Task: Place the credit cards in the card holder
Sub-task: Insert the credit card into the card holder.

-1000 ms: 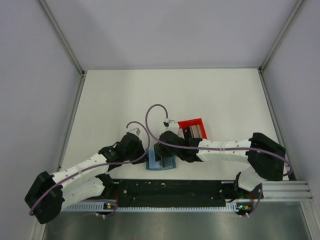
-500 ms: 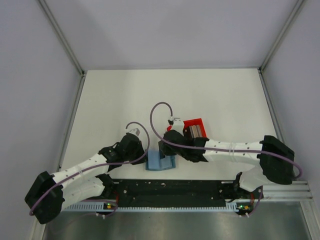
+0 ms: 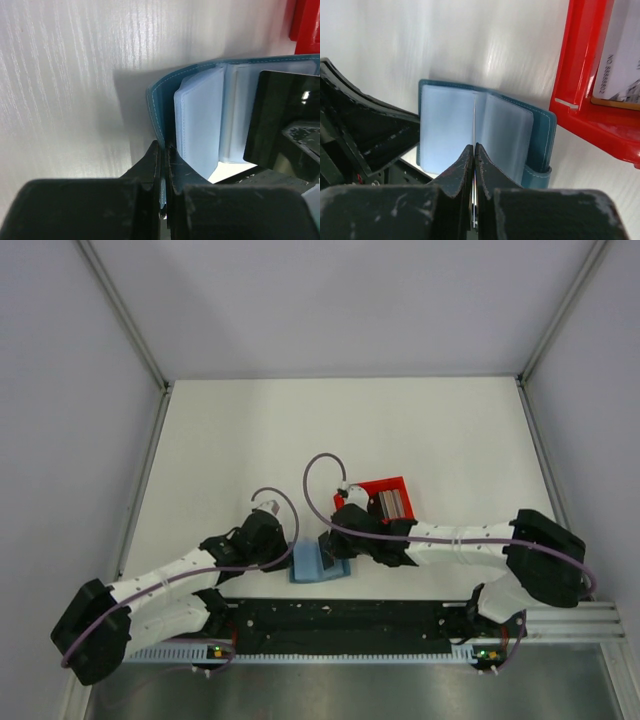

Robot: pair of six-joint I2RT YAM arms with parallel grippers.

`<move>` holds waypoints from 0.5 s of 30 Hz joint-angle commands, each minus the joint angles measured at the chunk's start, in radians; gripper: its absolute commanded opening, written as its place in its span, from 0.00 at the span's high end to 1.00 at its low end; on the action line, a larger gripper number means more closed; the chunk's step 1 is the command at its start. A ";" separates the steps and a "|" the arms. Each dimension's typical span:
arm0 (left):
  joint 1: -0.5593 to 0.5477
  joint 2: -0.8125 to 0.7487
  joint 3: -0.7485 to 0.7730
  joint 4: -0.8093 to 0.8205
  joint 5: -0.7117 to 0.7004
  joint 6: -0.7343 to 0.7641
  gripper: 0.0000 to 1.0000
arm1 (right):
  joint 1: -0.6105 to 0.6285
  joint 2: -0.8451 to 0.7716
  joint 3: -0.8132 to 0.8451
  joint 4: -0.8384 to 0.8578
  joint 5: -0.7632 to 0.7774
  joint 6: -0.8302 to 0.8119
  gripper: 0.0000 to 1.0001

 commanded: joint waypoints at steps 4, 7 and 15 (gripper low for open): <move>-0.002 0.010 -0.041 0.014 -0.030 -0.015 1.00 | -0.048 0.046 -0.121 0.281 -0.234 0.006 1.00; -0.002 0.001 -0.055 0.009 -0.032 -0.026 1.00 | -0.053 0.077 -0.150 0.346 -0.291 0.025 1.00; -0.002 0.004 -0.058 0.000 -0.036 -0.027 1.00 | -0.088 0.101 -0.215 0.457 -0.330 0.057 1.00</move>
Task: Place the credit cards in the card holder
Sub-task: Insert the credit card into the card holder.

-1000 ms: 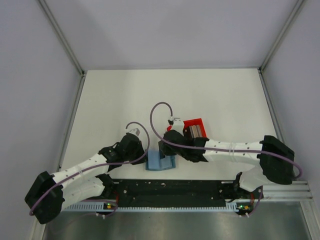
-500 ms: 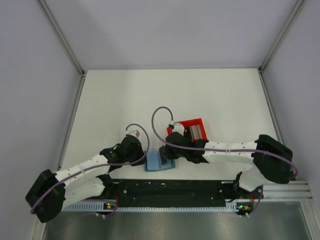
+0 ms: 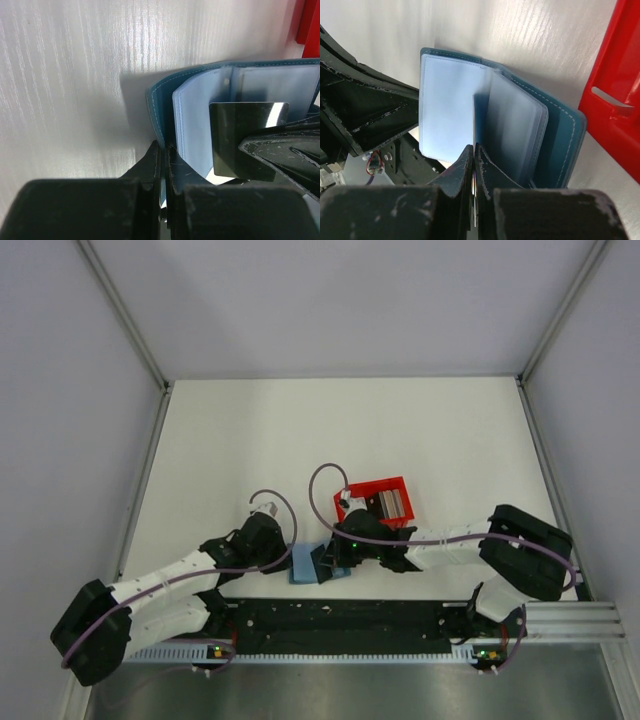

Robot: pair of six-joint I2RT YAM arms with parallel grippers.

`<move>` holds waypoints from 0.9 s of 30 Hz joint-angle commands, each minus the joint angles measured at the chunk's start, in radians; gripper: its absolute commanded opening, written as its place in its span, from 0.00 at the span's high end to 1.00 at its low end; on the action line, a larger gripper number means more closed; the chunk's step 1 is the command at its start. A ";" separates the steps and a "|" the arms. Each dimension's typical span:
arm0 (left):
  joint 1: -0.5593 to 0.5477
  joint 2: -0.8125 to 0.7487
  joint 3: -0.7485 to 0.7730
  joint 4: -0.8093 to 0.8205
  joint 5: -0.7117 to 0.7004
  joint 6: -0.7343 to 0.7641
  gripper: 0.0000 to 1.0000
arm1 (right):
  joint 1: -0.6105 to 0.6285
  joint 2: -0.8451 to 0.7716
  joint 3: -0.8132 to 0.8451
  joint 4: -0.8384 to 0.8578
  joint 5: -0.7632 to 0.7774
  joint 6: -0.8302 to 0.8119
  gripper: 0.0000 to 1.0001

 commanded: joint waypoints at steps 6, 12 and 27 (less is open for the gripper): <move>-0.002 0.016 -0.042 0.003 -0.028 -0.007 1.00 | -0.036 0.031 -0.076 0.194 -0.074 0.042 1.00; -0.002 0.035 -0.042 0.001 -0.026 -0.005 1.00 | -0.041 0.030 -0.094 0.208 -0.045 0.075 1.00; -0.002 0.039 -0.042 0.008 -0.028 -0.010 1.00 | -0.105 -0.055 -0.163 0.205 0.014 0.088 1.00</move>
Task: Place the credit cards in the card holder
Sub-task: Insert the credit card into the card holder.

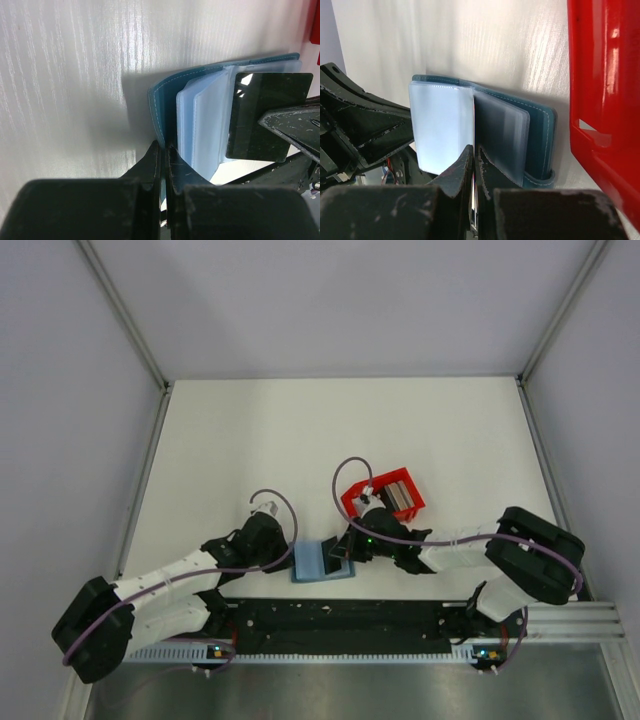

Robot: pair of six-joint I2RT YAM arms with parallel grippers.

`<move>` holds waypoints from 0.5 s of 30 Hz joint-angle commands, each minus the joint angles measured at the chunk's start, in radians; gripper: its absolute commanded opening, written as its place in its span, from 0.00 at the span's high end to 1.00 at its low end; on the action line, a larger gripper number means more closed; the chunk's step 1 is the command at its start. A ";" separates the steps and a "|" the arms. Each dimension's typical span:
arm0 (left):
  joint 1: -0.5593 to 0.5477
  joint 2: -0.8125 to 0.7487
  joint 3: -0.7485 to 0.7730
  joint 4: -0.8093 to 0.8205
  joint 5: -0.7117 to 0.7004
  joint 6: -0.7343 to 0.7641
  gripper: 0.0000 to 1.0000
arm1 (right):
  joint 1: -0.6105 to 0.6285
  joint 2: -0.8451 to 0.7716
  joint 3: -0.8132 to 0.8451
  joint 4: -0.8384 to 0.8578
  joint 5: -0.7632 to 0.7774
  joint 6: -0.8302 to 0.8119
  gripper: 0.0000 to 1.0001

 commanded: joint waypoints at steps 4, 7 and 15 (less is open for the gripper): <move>-0.002 0.020 -0.035 -0.036 -0.032 0.012 1.00 | -0.011 0.038 -0.011 0.093 -0.019 0.011 1.00; -0.002 0.022 -0.035 -0.033 -0.032 0.011 1.00 | -0.008 0.073 -0.002 0.107 -0.036 0.014 1.00; -0.002 0.029 -0.035 -0.026 -0.030 0.014 1.00 | -0.005 0.107 -0.023 0.136 -0.046 0.020 1.00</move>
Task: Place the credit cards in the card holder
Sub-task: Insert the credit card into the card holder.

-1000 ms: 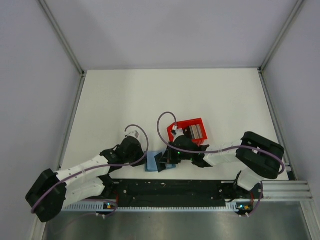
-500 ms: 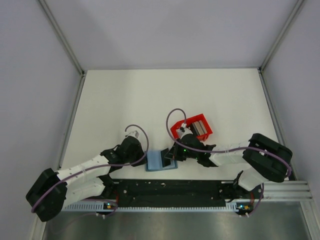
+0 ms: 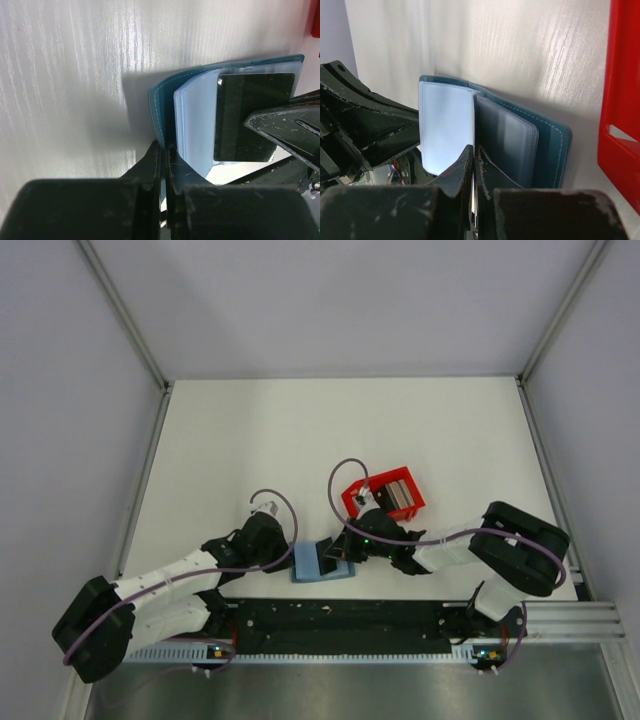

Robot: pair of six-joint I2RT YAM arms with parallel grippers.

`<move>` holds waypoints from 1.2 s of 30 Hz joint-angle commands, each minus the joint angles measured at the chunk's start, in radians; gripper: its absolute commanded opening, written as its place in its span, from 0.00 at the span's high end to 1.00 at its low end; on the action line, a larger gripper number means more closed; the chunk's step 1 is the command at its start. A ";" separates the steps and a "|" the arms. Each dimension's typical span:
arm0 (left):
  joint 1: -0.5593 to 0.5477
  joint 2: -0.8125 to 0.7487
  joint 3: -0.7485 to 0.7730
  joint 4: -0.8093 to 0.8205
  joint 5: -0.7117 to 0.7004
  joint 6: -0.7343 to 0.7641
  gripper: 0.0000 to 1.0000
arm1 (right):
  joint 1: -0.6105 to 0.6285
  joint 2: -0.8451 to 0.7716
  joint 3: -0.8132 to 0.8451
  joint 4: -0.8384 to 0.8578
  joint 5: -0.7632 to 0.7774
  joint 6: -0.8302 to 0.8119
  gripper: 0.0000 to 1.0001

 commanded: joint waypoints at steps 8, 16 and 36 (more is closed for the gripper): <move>-0.002 0.026 -0.035 -0.028 -0.028 0.012 1.00 | 0.020 0.043 0.003 -0.020 0.002 0.009 1.00; -0.004 0.029 -0.035 -0.021 -0.024 0.011 1.00 | 0.063 0.025 0.048 -0.122 0.052 0.000 1.00; -0.002 0.026 -0.024 -0.030 -0.024 0.019 1.00 | 0.048 -0.044 0.054 -0.286 0.187 -0.043 1.00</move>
